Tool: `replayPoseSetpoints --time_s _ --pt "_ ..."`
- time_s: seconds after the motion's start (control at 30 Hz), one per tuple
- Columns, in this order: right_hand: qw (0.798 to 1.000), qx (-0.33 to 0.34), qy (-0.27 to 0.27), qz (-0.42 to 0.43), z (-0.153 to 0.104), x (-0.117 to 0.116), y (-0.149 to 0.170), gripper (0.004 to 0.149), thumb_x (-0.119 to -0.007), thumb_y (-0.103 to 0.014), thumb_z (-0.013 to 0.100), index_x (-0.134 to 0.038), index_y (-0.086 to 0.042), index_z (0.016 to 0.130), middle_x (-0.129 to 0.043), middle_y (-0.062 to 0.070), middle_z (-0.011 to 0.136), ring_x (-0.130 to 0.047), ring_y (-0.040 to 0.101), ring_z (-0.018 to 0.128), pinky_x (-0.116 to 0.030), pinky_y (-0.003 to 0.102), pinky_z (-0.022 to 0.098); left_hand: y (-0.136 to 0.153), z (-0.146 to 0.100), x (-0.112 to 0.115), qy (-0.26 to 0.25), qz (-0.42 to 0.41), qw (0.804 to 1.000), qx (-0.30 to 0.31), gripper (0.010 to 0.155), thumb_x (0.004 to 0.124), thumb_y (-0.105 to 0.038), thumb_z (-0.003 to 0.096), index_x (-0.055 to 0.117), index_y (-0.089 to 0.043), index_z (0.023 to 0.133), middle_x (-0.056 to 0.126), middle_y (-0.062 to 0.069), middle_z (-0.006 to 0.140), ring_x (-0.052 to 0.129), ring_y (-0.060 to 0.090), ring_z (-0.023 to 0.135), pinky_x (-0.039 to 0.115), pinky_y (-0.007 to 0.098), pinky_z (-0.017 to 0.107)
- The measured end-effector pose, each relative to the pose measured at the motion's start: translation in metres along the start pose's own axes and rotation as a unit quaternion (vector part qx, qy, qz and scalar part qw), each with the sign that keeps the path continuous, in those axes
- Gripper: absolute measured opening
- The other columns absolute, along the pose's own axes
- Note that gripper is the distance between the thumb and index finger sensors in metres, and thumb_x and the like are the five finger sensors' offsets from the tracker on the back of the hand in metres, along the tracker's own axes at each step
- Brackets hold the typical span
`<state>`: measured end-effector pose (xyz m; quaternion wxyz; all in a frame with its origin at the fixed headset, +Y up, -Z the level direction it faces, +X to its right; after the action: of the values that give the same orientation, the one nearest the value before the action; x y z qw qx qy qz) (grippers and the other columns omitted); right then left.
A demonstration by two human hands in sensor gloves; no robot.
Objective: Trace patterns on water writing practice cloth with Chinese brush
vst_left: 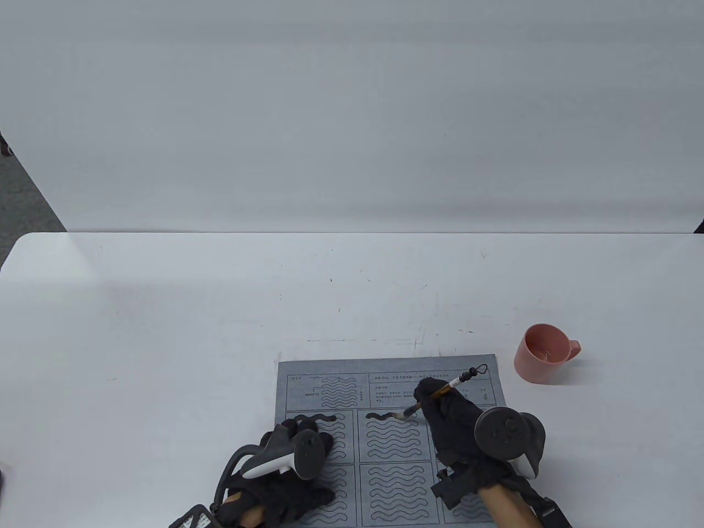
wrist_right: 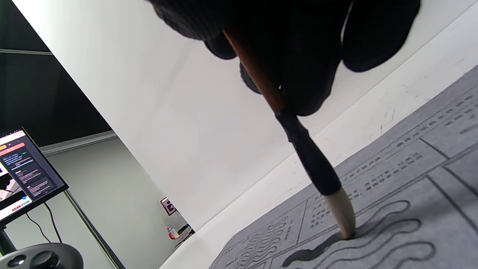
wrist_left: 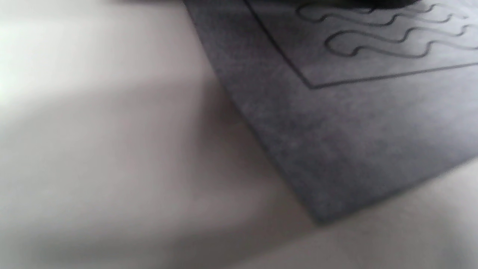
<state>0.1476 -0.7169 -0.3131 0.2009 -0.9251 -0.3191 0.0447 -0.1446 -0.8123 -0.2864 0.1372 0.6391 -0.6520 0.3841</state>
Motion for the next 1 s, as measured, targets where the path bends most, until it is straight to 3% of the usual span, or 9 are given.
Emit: replayPoseSetpoints --time_s 1.0 --pt "1.0 -0.003 0.01 -0.013 0.0002 0.0082 0.0026 0.041 -0.065 -0.025 0.054 -0.065 -0.01 0.092 -0.085 0.016 0.089 -0.096 0.04 0.071 -0.072 0.066 0.057 0.0006 -0.0001 0.0004 0.001 -0.001 1.0 0.0 0.091 0.05 -0.068 0.0462 -0.019 -0.042 0.1 -0.033 -0.003 0.104 -0.03 0.035 0.097 -0.006 0.062 0.072"
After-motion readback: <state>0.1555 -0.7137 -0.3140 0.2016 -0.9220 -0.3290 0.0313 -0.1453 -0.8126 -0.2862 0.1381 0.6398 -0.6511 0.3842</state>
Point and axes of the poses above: the tracker on the back of each hand, its own y axis roughly to the little-finger side, its own z axis roughly from the wrist to the fingertips, x = y × z, the point moved 3 cm from there along z, roughly from the wrist to the fingertips
